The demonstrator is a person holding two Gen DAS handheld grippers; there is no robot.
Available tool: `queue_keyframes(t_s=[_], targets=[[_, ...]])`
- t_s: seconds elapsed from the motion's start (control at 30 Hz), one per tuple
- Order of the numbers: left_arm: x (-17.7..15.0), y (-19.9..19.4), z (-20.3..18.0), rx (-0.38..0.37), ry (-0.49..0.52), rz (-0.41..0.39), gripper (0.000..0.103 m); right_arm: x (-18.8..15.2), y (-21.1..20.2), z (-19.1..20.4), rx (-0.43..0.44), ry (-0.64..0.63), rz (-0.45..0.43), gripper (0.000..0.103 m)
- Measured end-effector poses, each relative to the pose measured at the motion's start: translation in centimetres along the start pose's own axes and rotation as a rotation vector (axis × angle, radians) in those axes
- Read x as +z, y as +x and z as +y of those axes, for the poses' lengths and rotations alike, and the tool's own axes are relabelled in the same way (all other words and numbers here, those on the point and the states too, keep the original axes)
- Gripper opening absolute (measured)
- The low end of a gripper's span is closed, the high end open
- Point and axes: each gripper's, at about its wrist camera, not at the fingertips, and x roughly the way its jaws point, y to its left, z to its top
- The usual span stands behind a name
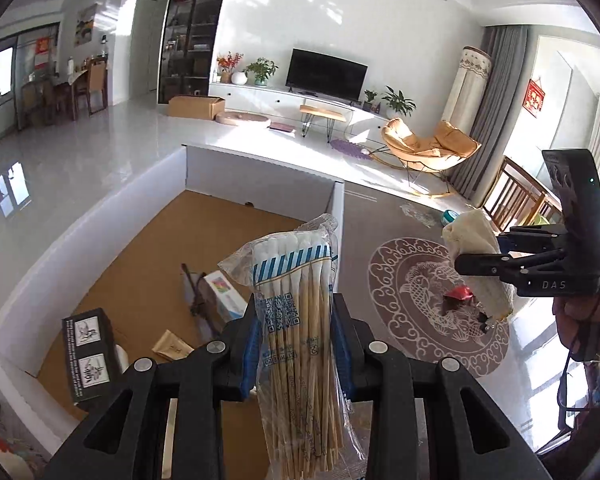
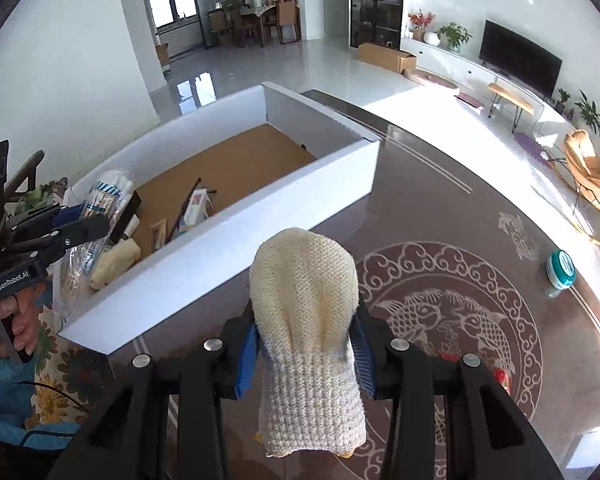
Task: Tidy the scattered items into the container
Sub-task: 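Carry the swab bag and white glove into the container and open both tools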
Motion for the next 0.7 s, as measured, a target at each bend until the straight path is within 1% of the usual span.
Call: queue_keyframes(t_s=[0.03, 0.1, 0.2, 0.3, 0.37, 0.4, 0.43, 0.47, 0.5, 0.53, 0.57, 0.63, 0.7], targets=[[0.1, 0.1, 1.7, 0.034, -0.018, 0.01, 0.032, 1.9, 0.8, 1.9, 0.05, -0.027, -0.011, 0.042], [-0.1, 0.8, 4.7, 0.074, -0.06, 0.037, 0.032, 5.0, 2.5, 5.3, 0.147, -0.07, -0.019, 0.042], [-0.9, 2.4, 7.7, 0.108, -0.113, 0.084, 0.032, 7.8, 5.7, 9.9, 0.258, -0.115, 0.009, 0.042], [-1.7, 3.8, 9.1, 0.113, -0.143, 0.121, 0.032, 8.6, 9.4, 12.9, 0.315, -0.133, 0.06, 0.042], [-2.2, 4.5, 9.2, 0.119, -0.143, 0.135, 0.032, 8.5, 11.7, 13.9, 0.326, -0.122, 0.092, 0.043], [-2.4, 4.8, 9.2, 0.126, -0.146, 0.146, 0.034, 8.3, 12.7, 14.2, 0.321, -0.114, 0.1, 0.046], [-2.6, 5.2, 9.2, 0.136, -0.151, 0.16, 0.041, 8.2, 13.7, 14.3, 0.315, -0.098, 0.107, 0.051], [-2.8, 5.5, 9.3, 0.15, -0.158, 0.171, 0.048, 8.0, 14.7, 14.3, 0.316, -0.075, 0.118, 0.067], [-2.9, 5.6, 9.4, 0.166, -0.165, 0.174, 0.066, 7.7, 15.4, 14.0, 0.317, -0.051, 0.133, 0.084], [-2.9, 5.6, 9.5, 0.179, -0.171, 0.165, 0.08, 7.4, 15.9, 13.8, 0.312, -0.03, 0.14, 0.087], [-3.0, 5.4, 9.6, 0.19, -0.174, 0.148, 0.084, 7.1, 16.1, 13.6, 0.306, -0.017, 0.138, 0.087], [-3.1, 4.9, 9.6, 0.208, -0.174, 0.121, 0.084, 6.7, 15.7, 13.0, 0.291, -0.003, 0.116, 0.087], [-3.2, 4.6, 9.4, 0.21, -0.177, 0.1, 0.084, 6.4, 14.4, 12.1, 0.282, 0.012, 0.074, 0.087]])
